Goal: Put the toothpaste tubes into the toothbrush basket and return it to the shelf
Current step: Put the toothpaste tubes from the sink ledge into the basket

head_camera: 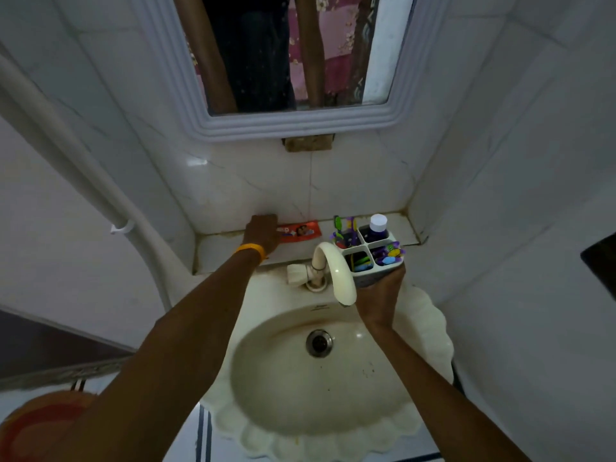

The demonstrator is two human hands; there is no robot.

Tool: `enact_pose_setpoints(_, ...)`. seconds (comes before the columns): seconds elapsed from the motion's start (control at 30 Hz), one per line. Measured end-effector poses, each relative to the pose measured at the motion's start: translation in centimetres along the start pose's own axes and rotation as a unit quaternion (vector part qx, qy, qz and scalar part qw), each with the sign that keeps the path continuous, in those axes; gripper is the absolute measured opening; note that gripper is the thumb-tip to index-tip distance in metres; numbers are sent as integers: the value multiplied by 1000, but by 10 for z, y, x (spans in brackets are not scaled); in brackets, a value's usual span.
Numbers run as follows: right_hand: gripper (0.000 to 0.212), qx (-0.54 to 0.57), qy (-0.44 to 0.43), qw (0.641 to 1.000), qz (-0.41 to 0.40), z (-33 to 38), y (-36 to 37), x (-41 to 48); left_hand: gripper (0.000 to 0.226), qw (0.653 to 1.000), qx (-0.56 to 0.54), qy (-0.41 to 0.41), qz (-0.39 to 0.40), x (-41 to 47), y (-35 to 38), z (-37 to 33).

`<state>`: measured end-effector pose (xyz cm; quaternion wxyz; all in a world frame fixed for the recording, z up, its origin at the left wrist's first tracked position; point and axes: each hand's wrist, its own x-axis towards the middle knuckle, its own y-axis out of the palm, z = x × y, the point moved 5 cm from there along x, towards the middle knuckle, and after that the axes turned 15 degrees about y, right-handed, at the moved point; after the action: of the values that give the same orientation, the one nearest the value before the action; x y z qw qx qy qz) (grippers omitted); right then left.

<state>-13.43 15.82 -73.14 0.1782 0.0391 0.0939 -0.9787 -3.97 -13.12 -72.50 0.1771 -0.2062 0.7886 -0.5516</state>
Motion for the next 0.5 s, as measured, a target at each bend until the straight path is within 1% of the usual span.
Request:
enact_pose_setpoints(0.1,117,2,2,1000,4,-3,1,1,39,998,61,12,18,-3,14,12)
enact_pose_setpoints(0.2,120,-1,-6,1000,7,-8,0,2,38,994,104,23,18,-8,19,11)
enact_pose_setpoints(0.27,119,-5,-11,1000,8,-8,1,2,38,996,80,30,2,-13,14,8)
enact_pose_setpoints(0.4,118,2,-11,1000,2,-8,1,2,40,994,-44,64,-73,-19,-30,-4)
enact_pose_setpoints(0.43,119,2,-10,1000,1,-9,0,2,40,991,-61,70,-95,-21,-47,-10)
enact_pose_setpoints(0.5,120,2,-12,1000,-2,-11,-1,4,39,978,-88,92,-164,-28,-87,-26)
